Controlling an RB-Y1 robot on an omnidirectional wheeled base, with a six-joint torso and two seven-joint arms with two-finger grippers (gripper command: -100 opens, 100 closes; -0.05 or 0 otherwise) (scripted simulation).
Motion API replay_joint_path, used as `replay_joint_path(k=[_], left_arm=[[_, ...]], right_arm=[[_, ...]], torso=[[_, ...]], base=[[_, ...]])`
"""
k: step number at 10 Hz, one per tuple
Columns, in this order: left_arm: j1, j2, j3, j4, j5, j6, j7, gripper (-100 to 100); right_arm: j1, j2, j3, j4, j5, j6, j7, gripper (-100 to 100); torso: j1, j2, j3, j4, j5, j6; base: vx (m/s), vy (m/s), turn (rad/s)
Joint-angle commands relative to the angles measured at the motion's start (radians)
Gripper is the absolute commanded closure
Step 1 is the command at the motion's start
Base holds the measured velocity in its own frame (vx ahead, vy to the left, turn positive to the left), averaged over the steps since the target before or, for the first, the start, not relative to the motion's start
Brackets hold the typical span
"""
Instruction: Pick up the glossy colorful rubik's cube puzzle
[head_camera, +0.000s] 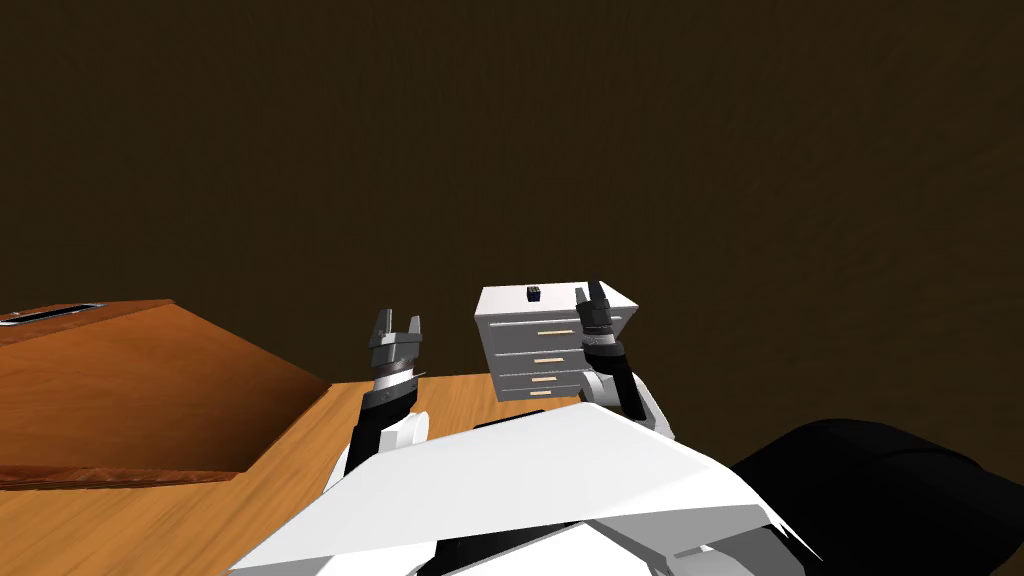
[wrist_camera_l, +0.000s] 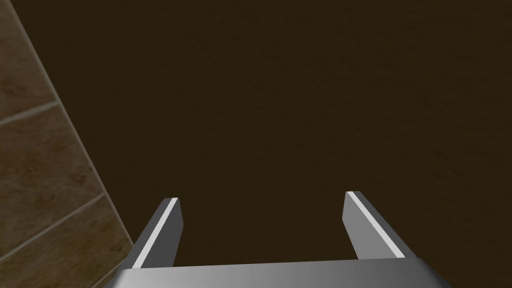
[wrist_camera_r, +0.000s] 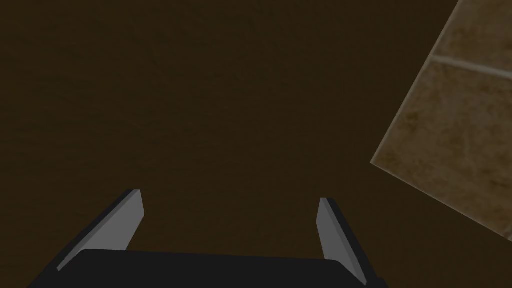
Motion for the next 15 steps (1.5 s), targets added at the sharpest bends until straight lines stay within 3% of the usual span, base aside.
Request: replay_joint_path(k=[1, 9, 15], left_arm=[[0.000, 0.000, 0.000, 0.000, 0.000, 0.000, 0.000, 0], [0.000, 0.000, 0.000, 0.000, 0.000, 0.000, 0.000, 0], [0.000, 0.000, 0.000, 0.000, 0.000, 0.000, 0.000, 0]], right_arm=[[-0.005, -0.031, -0.004, 0.005, 0.009, -0.007, -0.006, -100], [-0.038, -0.239, -0.041, 0.051, 0.078, -0.064, -0.052, -100], [-0.056, -0.423, -0.079, 0.099, 0.141, -0.116, -0.093, -100]], torso=[[0.000, 0.000, 0.000, 0.000, 0.000, 0.000], [-0.002, 0.000, 0.000, 0.000, 0.000, 0.000], [-0.002, 0.000, 0.000, 0.000, -0.001, 0.000]], base=[[0.002, -0.014, 0.034], [0.002, -0.033, 0.052], [0.002, -0.028, 0.047]])
